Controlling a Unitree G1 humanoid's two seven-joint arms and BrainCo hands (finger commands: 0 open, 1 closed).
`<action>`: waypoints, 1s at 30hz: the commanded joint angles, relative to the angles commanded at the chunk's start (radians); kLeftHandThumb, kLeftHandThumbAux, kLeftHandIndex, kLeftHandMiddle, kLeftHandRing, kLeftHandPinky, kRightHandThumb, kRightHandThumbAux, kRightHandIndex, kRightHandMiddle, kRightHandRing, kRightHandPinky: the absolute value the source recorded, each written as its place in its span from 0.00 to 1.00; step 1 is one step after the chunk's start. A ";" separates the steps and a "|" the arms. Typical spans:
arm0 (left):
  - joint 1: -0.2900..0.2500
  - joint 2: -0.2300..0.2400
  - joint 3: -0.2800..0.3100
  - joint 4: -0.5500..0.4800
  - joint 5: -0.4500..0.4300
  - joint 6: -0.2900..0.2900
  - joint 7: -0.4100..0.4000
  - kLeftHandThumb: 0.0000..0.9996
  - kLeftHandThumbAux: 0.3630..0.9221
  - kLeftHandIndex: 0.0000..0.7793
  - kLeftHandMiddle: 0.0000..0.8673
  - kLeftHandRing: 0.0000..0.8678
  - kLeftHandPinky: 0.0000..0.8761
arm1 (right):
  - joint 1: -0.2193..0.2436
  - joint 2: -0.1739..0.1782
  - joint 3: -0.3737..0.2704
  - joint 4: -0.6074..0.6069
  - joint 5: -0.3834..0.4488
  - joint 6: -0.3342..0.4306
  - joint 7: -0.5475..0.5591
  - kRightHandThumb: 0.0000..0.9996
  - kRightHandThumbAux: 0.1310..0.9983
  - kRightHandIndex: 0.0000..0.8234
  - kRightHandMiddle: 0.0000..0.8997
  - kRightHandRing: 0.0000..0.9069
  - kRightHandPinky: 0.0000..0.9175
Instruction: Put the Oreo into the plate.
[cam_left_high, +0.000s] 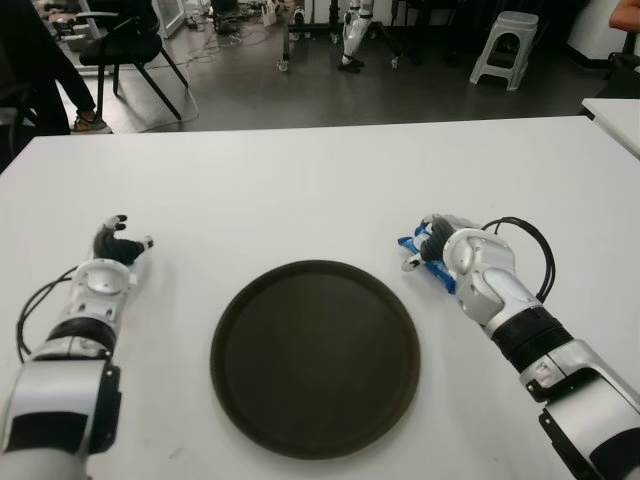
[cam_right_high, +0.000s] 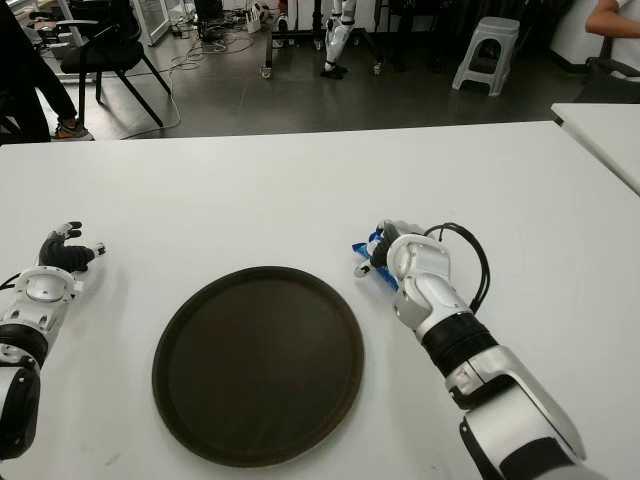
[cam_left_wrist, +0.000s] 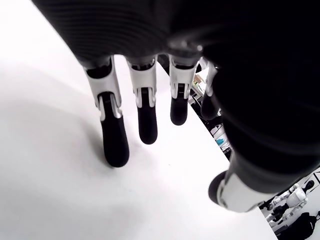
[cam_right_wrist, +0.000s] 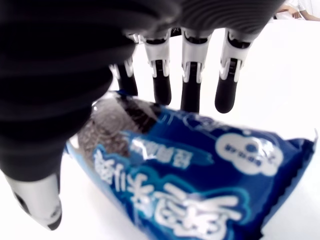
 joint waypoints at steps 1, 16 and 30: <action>0.000 0.000 0.002 0.000 -0.003 -0.001 -0.003 0.24 0.71 0.08 0.16 0.21 0.24 | 0.002 -0.002 -0.002 -0.006 0.002 -0.002 0.000 0.00 0.68 0.26 0.23 0.23 0.29; 0.002 0.001 -0.004 0.000 0.005 -0.007 -0.002 0.25 0.70 0.07 0.15 0.21 0.24 | 0.029 0.014 -0.057 -0.033 0.036 -0.019 -0.067 0.22 0.70 0.55 0.50 0.50 0.54; 0.004 0.000 0.009 0.001 -0.013 -0.008 -0.007 0.27 0.70 0.07 0.15 0.20 0.22 | 0.036 0.025 -0.073 -0.028 0.048 -0.026 -0.112 0.55 0.70 0.58 0.81 0.86 0.82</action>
